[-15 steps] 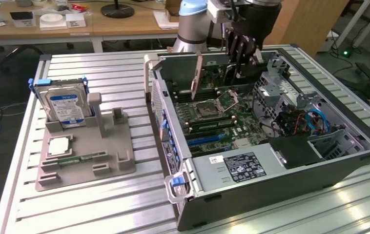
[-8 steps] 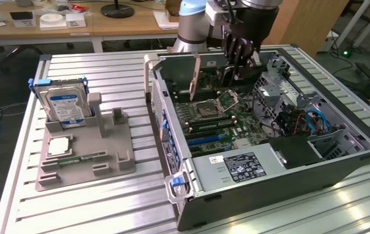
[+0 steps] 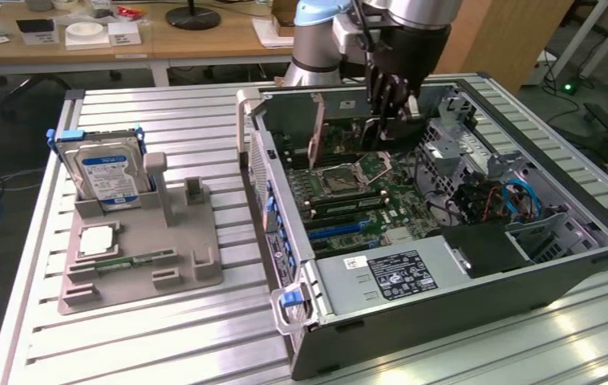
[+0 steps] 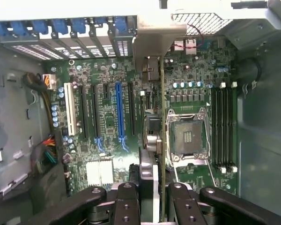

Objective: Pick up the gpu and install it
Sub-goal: 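Insert the gpu into the slot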

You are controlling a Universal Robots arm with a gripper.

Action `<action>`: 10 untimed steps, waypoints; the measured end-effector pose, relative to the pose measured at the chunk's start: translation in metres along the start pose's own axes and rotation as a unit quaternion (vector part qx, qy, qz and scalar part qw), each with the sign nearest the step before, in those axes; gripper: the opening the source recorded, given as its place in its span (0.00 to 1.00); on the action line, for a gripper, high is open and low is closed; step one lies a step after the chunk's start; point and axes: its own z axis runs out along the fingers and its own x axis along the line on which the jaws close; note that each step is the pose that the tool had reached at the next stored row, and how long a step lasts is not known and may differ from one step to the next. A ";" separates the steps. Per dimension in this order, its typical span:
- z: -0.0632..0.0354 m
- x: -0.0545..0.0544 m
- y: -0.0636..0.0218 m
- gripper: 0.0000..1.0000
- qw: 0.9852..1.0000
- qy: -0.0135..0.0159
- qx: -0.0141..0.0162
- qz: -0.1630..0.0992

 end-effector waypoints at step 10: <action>0.0181 0.001 0.0050 0.28 1.000 0.001 0.001 0.014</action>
